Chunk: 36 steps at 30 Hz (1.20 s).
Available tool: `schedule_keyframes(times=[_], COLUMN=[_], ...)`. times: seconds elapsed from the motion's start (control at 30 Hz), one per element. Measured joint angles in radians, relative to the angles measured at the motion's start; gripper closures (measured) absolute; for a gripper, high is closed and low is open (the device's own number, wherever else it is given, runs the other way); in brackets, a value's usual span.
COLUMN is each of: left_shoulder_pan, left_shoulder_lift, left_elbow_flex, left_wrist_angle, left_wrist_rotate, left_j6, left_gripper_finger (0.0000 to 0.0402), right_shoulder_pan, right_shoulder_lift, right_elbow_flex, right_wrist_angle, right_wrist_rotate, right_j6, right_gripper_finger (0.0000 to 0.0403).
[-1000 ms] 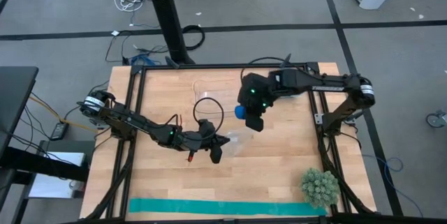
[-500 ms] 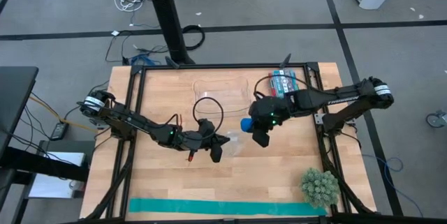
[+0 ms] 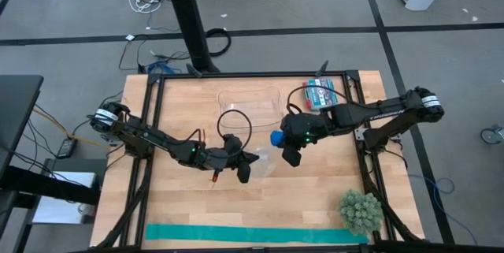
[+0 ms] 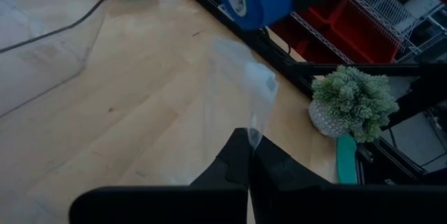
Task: Roll bandage
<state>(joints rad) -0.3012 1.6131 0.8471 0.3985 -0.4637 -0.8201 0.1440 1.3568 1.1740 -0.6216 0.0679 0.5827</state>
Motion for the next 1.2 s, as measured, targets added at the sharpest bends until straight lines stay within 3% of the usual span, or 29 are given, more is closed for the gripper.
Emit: schedule_keyframes(times=[0.8, 1.2], left_shoulder_pan=[0.002, 0.002], left_shoulder_lift=[0.0, 0.0], left_elbow_flex=[0.0, 0.0], left_wrist_angle=[-0.001, 0.0], left_wrist_rotate=[-0.059, -0.062], left_j6=[-0.03, -0.049], left_gripper_finger=[0.04, 0.04], right_shoulder_pan=[0.042, 0.011], right_shoulder_lift=[0.066, 0.066], right_elbow_flex=[-0.002, -0.12], right_wrist_angle=[0.045, 0.136], right_wrist_rotate=[-0.031, 0.017], right_j6=[-0.021, -0.053], right_gripper_finger=[0.0398, 0.0398])
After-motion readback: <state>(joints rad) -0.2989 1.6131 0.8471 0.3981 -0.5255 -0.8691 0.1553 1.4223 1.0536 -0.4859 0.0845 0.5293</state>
